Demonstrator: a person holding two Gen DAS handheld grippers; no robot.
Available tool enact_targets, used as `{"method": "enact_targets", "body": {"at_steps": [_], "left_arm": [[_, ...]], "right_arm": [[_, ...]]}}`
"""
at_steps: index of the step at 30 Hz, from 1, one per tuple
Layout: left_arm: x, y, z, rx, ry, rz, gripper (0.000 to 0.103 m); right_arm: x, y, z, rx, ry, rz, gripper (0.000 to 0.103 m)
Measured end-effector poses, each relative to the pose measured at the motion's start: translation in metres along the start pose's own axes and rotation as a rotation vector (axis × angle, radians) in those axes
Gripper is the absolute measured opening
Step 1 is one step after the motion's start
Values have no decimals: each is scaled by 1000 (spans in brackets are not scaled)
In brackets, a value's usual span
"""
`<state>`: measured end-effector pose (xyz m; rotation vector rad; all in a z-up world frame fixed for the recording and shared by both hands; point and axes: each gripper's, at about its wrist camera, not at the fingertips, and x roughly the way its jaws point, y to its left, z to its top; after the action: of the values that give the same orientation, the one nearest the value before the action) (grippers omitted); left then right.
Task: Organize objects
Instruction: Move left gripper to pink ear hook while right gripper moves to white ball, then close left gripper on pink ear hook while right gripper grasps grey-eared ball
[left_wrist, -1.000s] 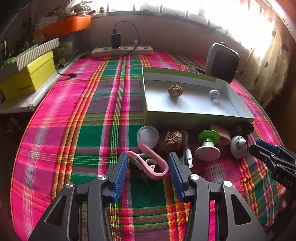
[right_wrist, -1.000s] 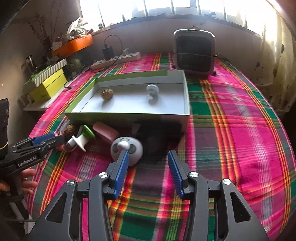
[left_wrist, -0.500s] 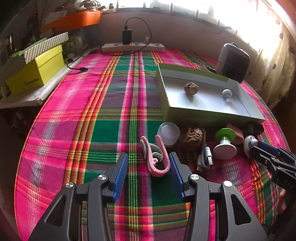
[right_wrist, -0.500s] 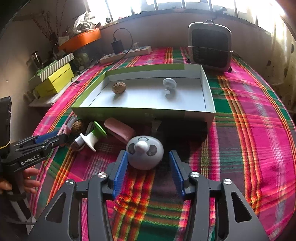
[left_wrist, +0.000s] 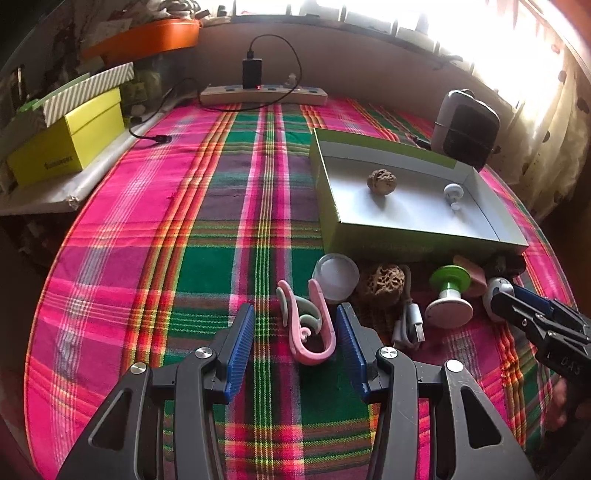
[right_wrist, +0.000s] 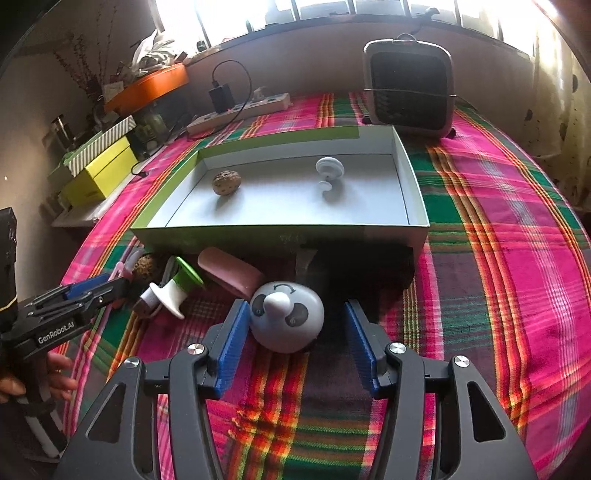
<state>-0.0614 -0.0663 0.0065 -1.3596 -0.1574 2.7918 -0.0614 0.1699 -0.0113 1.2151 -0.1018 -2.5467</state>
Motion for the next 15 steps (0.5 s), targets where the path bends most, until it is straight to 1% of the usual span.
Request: {"method": "enact_targets", "body": {"at_steps": [5, 6, 8, 11, 15], "left_arm": [[2, 0, 2, -4, -8, 4, 44], [3, 0, 3, -7, -8, 4, 44], [4, 0, 3, -8, -8, 4, 44], [4, 0, 4, -4, -9, 6, 43], [4, 2, 4, -3, -10, 14, 38]], "right_arm": [[0, -1, 0, 5, -2, 1, 53], [0, 0, 0, 6, -3, 0, 52], [0, 0, 0, 12, -5, 2, 45], [-1, -1, 0, 17, -6, 16, 41], [-2, -1, -1, 19, -7, 17, 40]]}}
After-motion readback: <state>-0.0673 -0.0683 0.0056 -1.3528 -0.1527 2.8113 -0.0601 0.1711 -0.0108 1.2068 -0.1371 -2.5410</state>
